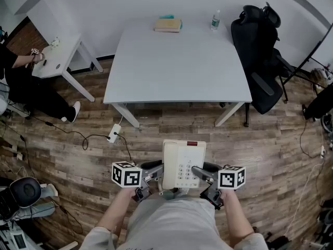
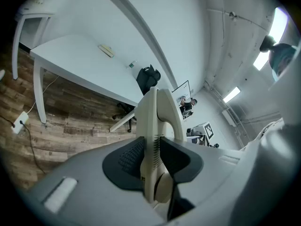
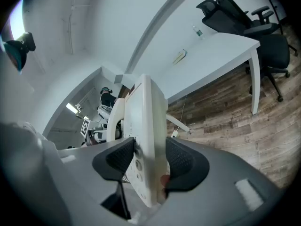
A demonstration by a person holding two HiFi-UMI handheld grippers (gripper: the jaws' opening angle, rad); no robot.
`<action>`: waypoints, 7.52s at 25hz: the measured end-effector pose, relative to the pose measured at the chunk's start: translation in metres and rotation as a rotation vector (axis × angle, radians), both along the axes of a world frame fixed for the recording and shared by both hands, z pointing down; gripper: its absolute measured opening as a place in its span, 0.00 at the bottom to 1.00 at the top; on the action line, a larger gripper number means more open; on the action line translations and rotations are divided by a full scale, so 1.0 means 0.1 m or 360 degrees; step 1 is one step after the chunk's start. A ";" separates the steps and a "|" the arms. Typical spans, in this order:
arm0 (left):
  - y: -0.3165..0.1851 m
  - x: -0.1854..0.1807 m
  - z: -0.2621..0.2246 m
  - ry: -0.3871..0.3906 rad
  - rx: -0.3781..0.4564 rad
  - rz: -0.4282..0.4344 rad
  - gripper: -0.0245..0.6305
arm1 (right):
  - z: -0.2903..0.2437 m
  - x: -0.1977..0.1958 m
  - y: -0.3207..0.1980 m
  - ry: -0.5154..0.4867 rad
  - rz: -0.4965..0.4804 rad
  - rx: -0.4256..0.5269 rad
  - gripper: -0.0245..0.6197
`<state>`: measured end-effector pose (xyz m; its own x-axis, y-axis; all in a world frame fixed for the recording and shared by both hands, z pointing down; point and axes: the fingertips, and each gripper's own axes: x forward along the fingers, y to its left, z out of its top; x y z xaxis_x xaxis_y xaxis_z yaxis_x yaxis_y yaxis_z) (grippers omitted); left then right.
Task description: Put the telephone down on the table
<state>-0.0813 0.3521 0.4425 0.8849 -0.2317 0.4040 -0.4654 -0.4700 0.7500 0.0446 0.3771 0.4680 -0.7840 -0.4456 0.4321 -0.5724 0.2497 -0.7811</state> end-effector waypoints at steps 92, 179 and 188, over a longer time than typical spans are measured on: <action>-3.14 -0.04 -0.04 0.0029 0.0007 0.0051 0.22 | -0.21 -0.04 -3.16 0.0143 0.0079 0.0123 0.39; -5.51 0.41 0.74 -0.0068 -0.0142 0.0025 0.22 | 0.53 0.40 -5.57 0.0131 -0.0004 -0.0053 0.39; -5.75 0.45 0.99 -0.0054 -0.0192 -0.0015 0.22 | 0.78 0.45 -5.83 0.0124 -0.0006 -0.0084 0.39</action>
<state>-0.0359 -0.2225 0.5419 0.8681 -0.1880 0.4593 -0.4957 -0.3726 0.7845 0.0895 -0.2058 0.5458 -0.7489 -0.4178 0.5144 -0.6309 0.2117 -0.7464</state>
